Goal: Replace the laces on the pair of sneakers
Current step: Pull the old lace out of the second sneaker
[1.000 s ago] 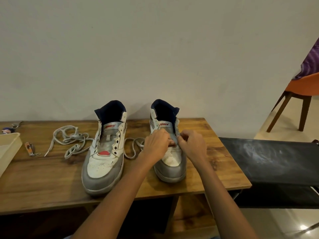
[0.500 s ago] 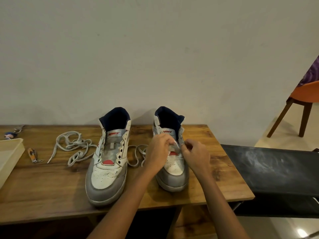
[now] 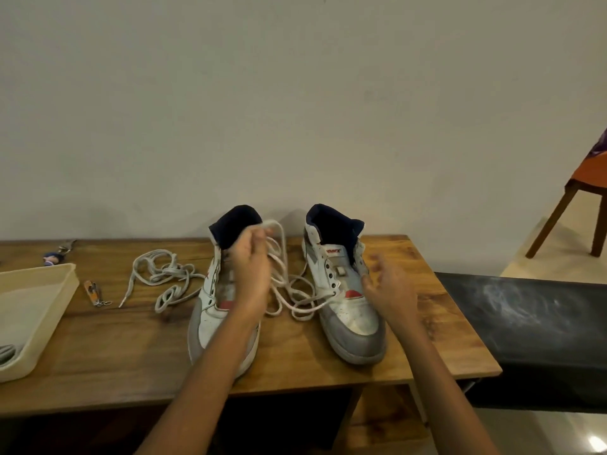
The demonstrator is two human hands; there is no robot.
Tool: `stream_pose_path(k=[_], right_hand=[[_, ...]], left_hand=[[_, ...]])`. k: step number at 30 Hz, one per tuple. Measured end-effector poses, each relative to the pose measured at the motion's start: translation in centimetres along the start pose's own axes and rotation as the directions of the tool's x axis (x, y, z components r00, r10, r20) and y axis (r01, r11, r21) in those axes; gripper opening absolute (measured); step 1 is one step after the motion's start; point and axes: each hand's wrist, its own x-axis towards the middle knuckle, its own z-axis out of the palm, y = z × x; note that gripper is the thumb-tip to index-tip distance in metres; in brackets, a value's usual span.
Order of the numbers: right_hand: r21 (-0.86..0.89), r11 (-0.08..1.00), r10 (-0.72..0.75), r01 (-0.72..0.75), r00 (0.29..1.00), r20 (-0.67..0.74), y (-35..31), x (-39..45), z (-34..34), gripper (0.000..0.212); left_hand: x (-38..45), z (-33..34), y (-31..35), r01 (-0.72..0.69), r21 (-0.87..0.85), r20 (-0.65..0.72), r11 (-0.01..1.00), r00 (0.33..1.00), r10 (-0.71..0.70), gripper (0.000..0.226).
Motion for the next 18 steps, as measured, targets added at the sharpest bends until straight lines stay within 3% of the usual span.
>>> stream_pose_path(k=[2,4,6,8,11,12,14,15,16,18], right_hand=[[0.041,0.994,-0.098,0.099,0.995,-0.027,-0.8,0.3,-0.9,0.057],[0.275,0.947,-0.191,0.168,0.98,0.059,-2.4,0.1,-2.0,0.072],[0.56,0.823,-0.286,0.1,0.924,0.255,-4.4,-0.7,-2.6,0.079],[0.728,0.685,-0.313,-0.017,0.896,0.315,-5.5,-1.4,-2.2,0.072],[0.865,0.43,-0.1,-0.26,0.938,0.332,-5.6,-1.4,-2.3,0.045],[0.895,0.273,-0.035,-0.352,0.926,0.375,-5.1,-1.2,-2.5,0.034],[0.88,-0.158,0.07,-0.447,0.884,0.462,-3.7,-0.7,-3.1,0.021],[0.855,-0.333,0.142,-0.398,0.875,0.463,-2.8,-0.3,-3.6,0.018],[0.854,-0.422,0.249,-0.304,0.867,0.432,-1.7,0.0,-4.4,0.016],[0.917,-0.386,0.467,-0.105,0.834,0.292,0.4,0.7,-6.4,0.016]], left_hand=[[-1.1,1.2,-1.1,0.014,0.011,0.095,1.0,0.995,-0.015,0.023],[-1.7,2.6,-1.1,0.027,-0.021,0.18,0.999,0.983,-0.023,0.022],[-2.7,4.3,-0.9,0.042,-0.047,0.292,0.998,0.956,-0.027,0.02],[-3.6,5.9,-1.1,0.04,-0.072,0.374,0.997,0.927,-0.011,0.02],[-3.4,6.2,-0.7,0.118,-0.153,0.481,0.981,0.876,-0.031,0.026],[-3.0,5.9,-0.7,0.132,-0.195,0.523,0.972,0.852,-0.011,0.026],[-2.3,5.0,-0.7,0.09,-0.225,0.558,0.97,0.828,0.053,0.025],[-2.0,4.6,-0.9,0.053,-0.199,0.541,0.979,0.839,0.064,0.025],[-1.9,4.3,-1.1,0.009,-0.149,0.496,0.989,0.866,0.067,0.026],[-1.5,3.8,-2.4,-0.113,0.069,0.361,0.991,0.929,0.081,0.029]])
